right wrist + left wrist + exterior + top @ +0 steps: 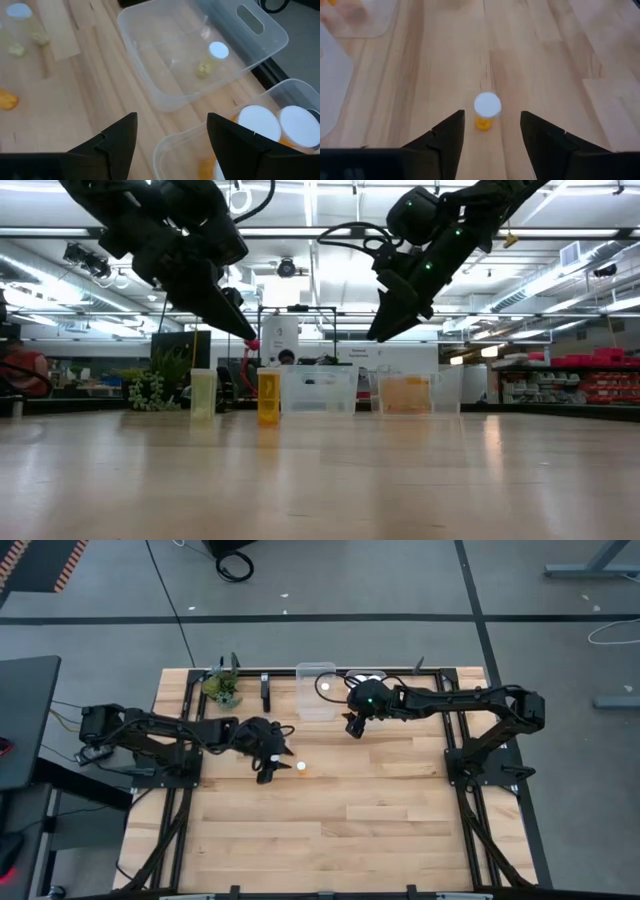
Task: Pick and place medicine bottles into bin by pill shape (circle, oval)
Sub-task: Put the small orange pill into the left transparent bin
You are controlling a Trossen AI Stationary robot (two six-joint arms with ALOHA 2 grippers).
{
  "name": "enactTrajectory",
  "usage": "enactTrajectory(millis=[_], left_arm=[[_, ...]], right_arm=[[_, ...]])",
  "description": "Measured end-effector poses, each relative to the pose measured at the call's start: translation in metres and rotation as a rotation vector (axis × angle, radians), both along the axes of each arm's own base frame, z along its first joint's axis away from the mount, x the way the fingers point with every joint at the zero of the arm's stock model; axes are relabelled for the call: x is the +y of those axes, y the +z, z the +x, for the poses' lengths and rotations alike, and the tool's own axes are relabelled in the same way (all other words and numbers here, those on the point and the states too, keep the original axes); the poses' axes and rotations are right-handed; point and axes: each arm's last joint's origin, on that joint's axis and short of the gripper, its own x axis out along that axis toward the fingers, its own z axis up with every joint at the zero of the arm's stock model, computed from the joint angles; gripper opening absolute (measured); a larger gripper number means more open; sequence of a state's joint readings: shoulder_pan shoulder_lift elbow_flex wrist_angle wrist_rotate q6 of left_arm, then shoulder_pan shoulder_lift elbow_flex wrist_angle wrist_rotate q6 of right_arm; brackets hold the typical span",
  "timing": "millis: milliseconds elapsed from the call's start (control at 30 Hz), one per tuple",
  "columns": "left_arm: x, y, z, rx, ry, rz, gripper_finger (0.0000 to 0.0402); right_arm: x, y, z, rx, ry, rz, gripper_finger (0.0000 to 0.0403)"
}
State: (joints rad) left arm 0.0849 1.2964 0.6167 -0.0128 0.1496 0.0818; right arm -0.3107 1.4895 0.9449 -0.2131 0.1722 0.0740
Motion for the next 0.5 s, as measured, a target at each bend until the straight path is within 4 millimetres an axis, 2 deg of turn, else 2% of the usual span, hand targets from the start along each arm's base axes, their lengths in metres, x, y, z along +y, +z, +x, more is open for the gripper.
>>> enactTrajectory(millis=[200,500], left_arm=[[-0.0001,0.0008,0.0006,-0.008,0.01,-0.013,0.0227],[0.0002,0.0008,0.0041,-0.033,0.011,-0.012,0.0229]], right_arm=[[-0.0003,0.001,0.0009,-0.014,0.0,-0.004,0.0246],[-0.0006,0.0021,0.0019,-0.027,0.003,-0.011,0.0246]])
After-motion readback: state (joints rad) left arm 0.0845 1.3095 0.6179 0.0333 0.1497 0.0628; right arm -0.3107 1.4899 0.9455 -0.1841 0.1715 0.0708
